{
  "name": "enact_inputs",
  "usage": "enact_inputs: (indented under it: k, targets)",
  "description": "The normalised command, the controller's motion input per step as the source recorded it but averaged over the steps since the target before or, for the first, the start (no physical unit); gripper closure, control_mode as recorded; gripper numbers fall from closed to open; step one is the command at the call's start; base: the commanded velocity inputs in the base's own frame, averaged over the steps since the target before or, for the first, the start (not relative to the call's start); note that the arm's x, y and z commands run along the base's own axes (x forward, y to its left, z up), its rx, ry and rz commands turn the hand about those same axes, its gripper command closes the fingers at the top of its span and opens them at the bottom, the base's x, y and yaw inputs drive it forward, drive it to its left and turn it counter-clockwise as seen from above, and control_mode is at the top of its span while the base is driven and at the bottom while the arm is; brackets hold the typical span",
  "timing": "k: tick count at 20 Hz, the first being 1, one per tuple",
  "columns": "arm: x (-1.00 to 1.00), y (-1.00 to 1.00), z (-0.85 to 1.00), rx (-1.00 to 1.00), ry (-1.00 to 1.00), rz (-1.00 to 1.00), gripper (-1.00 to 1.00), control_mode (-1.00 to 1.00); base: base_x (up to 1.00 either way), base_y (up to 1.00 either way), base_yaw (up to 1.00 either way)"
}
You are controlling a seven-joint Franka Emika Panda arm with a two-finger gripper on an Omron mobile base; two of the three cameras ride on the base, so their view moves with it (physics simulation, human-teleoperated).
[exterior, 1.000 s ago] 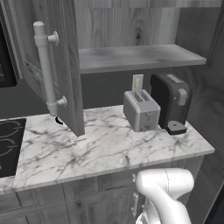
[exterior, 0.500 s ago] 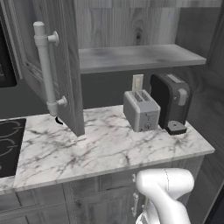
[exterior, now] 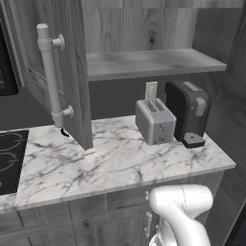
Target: Close all open cabinet doors.
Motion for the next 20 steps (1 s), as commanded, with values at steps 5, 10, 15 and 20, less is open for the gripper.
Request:
enact_inputs:
  k: [5,10,15,20]
  targets:
    - [0.05,-0.44,-0.03,0.17,0.05,0.00,-1.00,-1.00,0.00,0.00,0.00]
    - [0.30,-0.37,-0.25,0.15,0.11,0.11,-1.00,-1.00,0.00,0.00,0.00]
    - [0.35,-0.38,-0.44,0.10,0.11,0.17,-1.00,-1.00,0.00,0.00,0.00]
    - [0.31,-0.48,-0.27,0.09,0.06,0.19,-1.00,-1.00,0.00,0.00,0.00]
